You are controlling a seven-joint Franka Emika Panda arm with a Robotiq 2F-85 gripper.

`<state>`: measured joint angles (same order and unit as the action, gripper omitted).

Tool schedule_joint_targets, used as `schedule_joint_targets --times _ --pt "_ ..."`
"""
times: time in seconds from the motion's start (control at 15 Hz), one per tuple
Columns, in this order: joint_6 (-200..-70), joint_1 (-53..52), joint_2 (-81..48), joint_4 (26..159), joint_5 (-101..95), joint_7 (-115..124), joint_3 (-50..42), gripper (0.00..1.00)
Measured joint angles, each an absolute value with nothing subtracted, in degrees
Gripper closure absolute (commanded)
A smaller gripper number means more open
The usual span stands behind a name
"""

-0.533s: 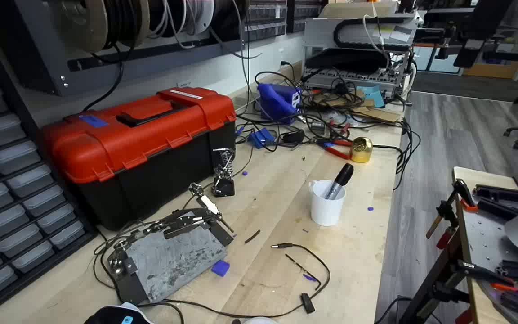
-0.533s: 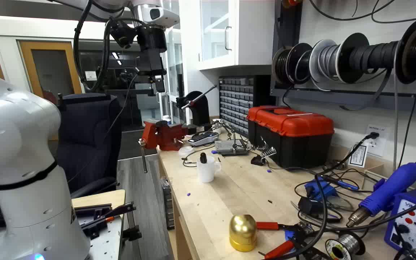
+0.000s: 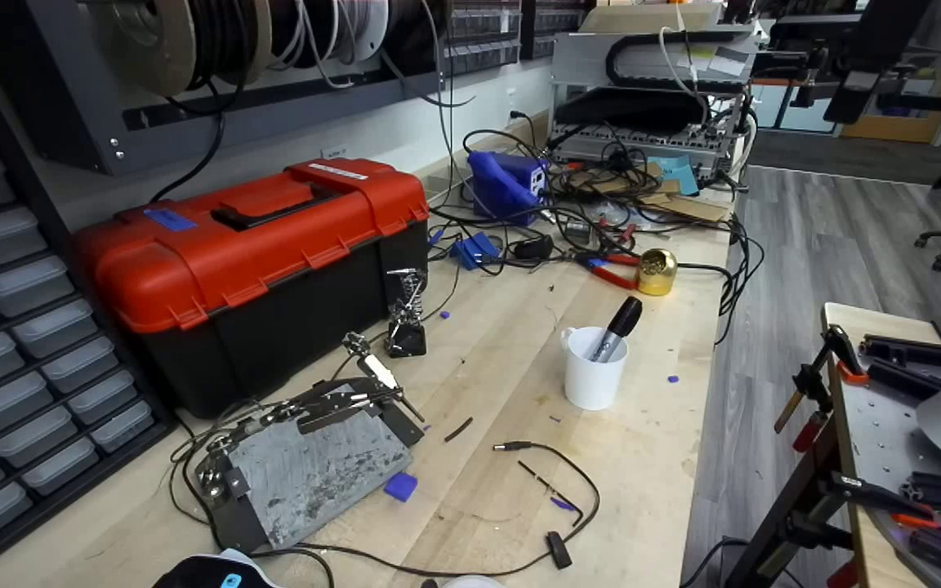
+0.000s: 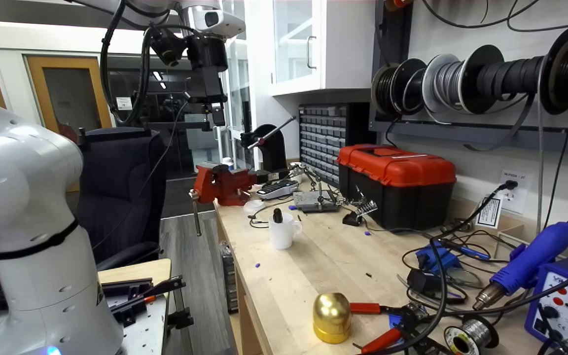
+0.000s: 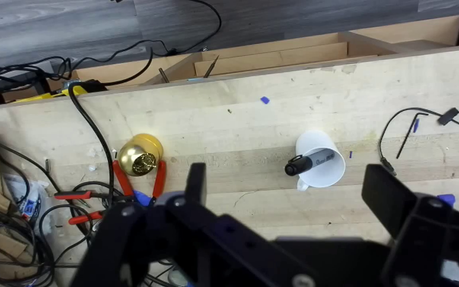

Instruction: Take the marker out of the white mug

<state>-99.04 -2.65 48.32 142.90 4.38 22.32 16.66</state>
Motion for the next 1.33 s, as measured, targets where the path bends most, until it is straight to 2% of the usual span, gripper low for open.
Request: schedule_joint_targets --times 0.67,1.33 --pt "-103.14 -2.62 46.99 142.94 4.48 21.52 15.37 0.0" --pt "-115.67 -2.57 35.73 144.32 5.35 20.33 12.43 0.0"
